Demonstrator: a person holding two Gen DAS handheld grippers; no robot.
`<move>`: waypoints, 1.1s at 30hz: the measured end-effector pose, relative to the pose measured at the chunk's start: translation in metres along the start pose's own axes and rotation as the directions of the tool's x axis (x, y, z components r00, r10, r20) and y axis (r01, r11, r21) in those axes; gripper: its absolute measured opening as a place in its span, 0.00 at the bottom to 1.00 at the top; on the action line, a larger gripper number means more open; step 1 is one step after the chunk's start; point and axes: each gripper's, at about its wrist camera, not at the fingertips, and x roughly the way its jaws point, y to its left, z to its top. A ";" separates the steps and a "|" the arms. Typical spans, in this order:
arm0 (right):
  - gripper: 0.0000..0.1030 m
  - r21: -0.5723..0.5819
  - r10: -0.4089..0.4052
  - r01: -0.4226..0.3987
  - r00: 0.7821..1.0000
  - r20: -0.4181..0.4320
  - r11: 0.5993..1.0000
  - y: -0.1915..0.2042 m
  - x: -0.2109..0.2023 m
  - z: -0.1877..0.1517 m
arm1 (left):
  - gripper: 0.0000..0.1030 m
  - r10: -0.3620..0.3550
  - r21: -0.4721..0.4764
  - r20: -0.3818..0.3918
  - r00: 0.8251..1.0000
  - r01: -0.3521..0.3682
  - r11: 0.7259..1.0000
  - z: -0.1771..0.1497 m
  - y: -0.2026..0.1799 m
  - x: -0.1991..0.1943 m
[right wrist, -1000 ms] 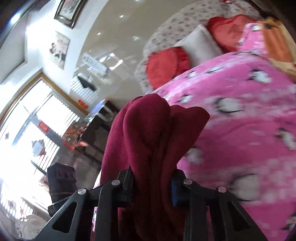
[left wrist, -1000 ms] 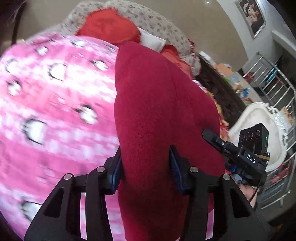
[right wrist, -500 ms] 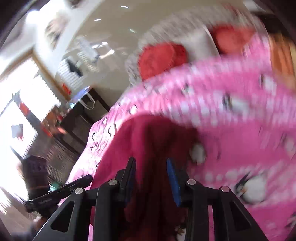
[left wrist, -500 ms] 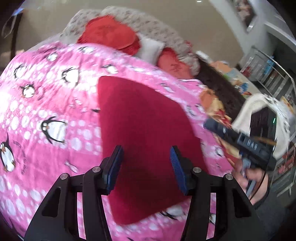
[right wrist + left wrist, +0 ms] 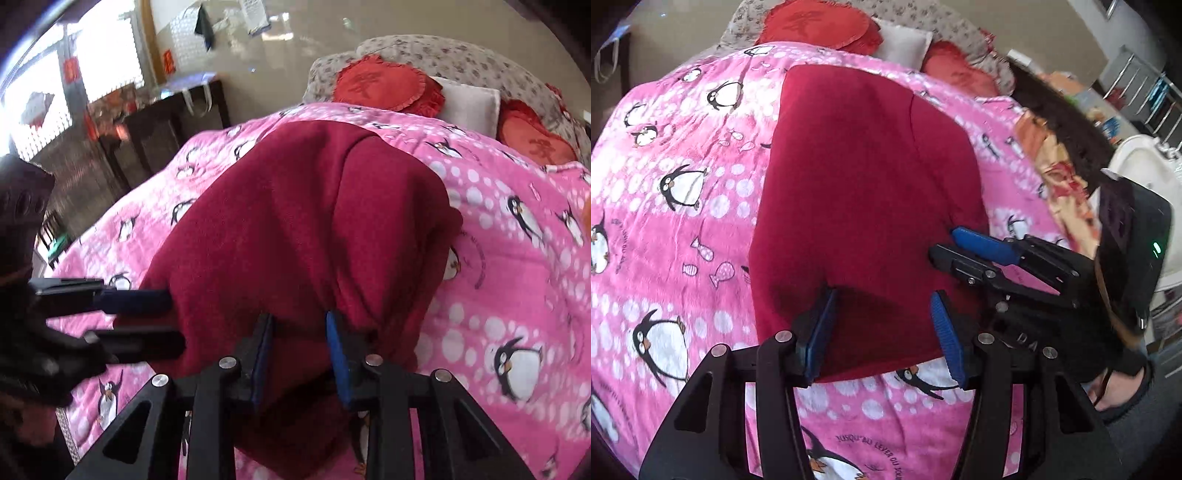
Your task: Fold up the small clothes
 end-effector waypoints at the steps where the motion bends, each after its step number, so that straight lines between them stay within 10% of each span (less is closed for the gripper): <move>1: 0.27 -0.013 -0.013 0.013 1.000 0.010 1.000 0.007 0.000 0.001 | 0.55 0.013 0.006 -0.003 1.000 -0.013 1.000 0.000 -0.003 0.002; 26: 0.28 -0.070 -0.067 0.071 0.997 0.047 0.995 0.017 0.000 -0.002 | 0.59 0.028 0.058 0.018 0.999 -0.029 0.998 -0.008 -0.002 0.008; 30: 0.27 0.080 0.002 -0.009 0.997 0.082 0.997 -0.001 -0.024 0.035 | 0.59 0.027 0.072 0.034 0.999 -0.029 0.997 -0.012 0.000 0.007; 33: 0.28 0.141 -0.143 0.123 0.980 0.137 0.982 -0.015 -0.030 0.075 | 0.63 0.029 0.084 0.049 0.998 -0.033 0.996 -0.015 -0.001 0.006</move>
